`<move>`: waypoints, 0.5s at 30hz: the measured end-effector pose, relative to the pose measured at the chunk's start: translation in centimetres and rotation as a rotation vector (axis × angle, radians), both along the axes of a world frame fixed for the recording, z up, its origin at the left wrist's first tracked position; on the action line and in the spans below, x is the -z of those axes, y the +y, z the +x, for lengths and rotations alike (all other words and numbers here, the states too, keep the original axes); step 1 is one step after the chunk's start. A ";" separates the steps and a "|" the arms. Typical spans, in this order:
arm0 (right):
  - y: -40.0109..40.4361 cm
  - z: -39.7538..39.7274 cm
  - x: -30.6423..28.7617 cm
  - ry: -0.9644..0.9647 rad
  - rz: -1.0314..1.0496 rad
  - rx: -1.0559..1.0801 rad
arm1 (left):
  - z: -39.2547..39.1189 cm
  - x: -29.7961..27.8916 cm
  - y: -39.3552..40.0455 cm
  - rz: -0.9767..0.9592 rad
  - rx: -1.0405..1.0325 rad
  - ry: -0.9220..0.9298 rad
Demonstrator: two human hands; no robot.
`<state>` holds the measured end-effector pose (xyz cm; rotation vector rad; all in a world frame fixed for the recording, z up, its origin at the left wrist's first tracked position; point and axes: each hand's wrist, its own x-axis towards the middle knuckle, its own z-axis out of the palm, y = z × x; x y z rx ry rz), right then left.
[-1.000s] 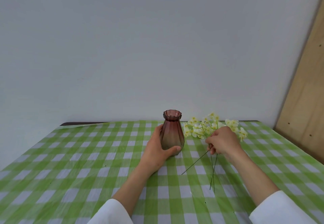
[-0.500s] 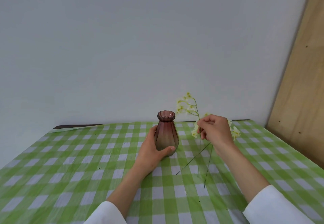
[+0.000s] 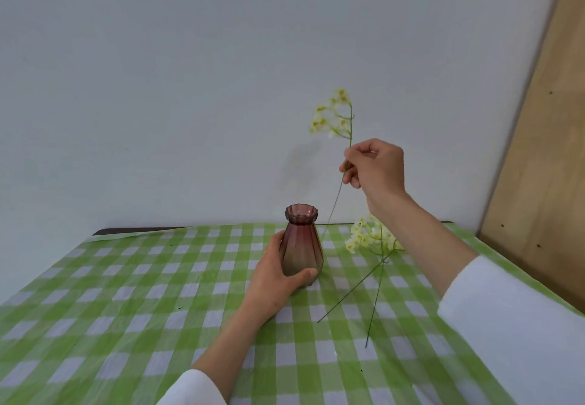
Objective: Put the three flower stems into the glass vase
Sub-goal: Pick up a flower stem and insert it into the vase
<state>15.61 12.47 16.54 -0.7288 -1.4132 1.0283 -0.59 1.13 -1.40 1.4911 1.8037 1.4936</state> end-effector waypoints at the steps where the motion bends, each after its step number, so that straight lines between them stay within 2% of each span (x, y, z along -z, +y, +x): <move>1: 0.0 -0.4 -0.8 -0.003 0.023 0.009 | 0.0 0.0 0.0 -0.001 0.001 -0.001; 8: 0.2 -3.0 -4.0 -0.050 0.164 0.091 | -0.1 0.2 0.1 -0.006 0.002 -0.007; 15: 0.8 -4.7 -3.4 -0.132 0.200 0.128 | 0.0 0.1 0.0 -0.008 0.003 0.000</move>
